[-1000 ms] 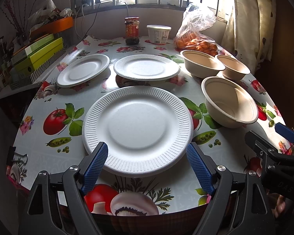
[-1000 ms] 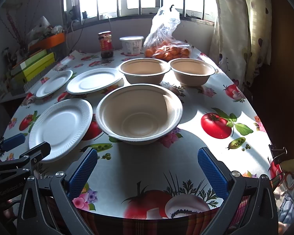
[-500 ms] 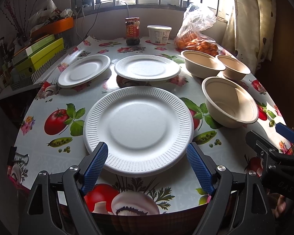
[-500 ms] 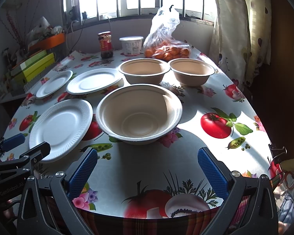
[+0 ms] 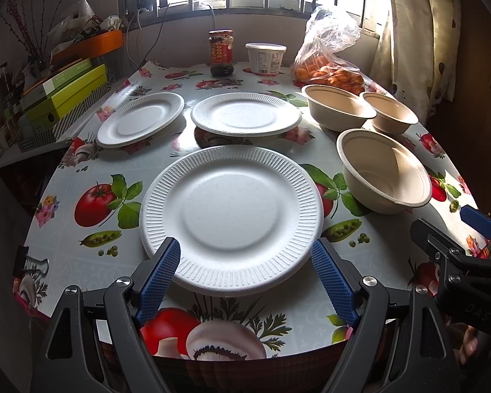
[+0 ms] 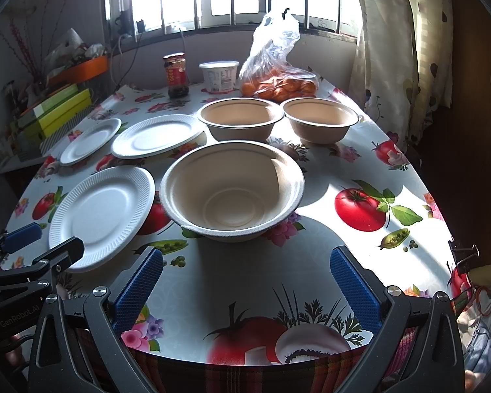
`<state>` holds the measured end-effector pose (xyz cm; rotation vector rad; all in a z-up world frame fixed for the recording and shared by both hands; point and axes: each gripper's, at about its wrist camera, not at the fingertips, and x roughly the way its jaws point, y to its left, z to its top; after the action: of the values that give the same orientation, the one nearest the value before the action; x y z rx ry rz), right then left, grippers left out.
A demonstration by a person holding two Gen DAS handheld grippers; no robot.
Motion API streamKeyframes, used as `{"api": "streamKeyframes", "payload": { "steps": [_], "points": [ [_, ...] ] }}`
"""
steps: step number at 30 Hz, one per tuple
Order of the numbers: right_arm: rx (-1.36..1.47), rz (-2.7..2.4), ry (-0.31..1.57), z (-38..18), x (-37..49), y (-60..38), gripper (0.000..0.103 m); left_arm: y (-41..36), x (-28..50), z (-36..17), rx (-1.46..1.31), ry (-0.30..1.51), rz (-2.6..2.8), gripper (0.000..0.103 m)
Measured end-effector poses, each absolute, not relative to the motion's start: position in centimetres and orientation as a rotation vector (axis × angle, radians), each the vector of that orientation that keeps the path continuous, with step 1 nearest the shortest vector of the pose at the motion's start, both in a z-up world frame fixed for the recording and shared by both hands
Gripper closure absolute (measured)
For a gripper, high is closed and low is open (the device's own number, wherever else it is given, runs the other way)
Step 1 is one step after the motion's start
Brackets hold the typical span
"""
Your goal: Organize plates and bowls
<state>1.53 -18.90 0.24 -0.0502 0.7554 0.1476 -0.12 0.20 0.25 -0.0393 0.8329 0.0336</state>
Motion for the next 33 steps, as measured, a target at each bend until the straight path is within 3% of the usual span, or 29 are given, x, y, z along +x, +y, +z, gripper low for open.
{"api": "streamKeyframes", "payload": {
  "steps": [33],
  "points": [
    [-0.03, 0.2, 0.697, 1.7, 1.2, -19.4, 0.0, 2.9, -0.2, 2.1, -0.03, 0.777, 0.112, 0.02]
  ]
}}
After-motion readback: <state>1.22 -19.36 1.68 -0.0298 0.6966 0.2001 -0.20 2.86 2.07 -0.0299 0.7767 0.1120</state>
